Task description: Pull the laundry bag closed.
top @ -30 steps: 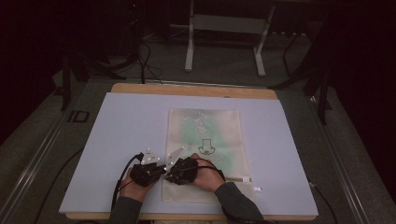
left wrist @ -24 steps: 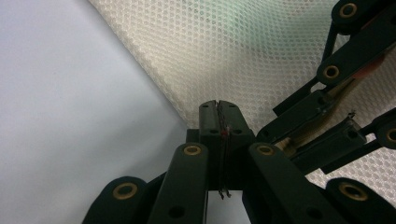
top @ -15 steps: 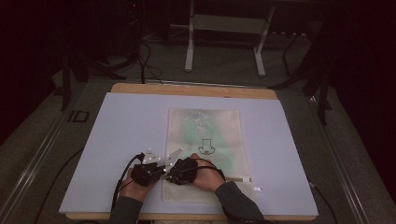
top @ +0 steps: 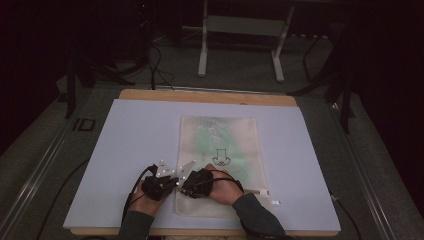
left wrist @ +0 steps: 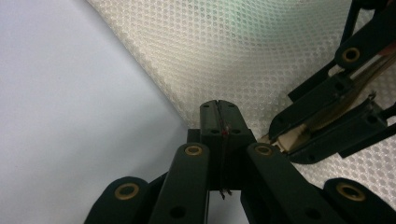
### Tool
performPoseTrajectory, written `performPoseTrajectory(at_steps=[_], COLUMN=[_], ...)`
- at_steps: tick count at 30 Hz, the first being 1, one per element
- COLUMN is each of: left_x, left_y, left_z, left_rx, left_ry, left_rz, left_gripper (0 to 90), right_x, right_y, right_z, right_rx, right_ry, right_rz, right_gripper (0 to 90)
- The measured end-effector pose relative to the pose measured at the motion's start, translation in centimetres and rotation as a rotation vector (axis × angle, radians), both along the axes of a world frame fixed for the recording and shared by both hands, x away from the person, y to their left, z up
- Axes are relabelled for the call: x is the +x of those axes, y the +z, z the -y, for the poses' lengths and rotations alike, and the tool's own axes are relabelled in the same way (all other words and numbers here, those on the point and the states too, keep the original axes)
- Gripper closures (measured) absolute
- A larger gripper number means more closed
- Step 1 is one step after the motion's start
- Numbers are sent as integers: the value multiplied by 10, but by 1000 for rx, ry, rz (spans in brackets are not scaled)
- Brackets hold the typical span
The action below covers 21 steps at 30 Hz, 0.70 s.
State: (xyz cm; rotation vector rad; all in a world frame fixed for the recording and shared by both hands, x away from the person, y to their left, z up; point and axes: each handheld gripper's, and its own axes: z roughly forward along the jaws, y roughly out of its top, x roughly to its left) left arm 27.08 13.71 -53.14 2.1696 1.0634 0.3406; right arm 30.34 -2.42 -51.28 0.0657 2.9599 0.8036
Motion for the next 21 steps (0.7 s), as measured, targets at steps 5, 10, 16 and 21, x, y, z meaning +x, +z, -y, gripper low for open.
performPoseTrajectory(at_steps=[5,10,16,21], left_x=[0,-1,0,0], left_y=[0,0,0,0], left_z=[0,1,0,0], left_rx=[-1,3,-3,-5], left_ry=[2,4,3,8], left_rz=[2,4,-3,-3], left_gripper=[897,896,896,896], right_x=[1,-1,-4,-5], right_y=[2,1,1,2], right_z=[5,6,13,19], right_rx=[-5,-20,-39,-56], right_ry=[-5,5,6,10], right_rz=[-9,10,19,27], right_gripper=[824,824,824,823])
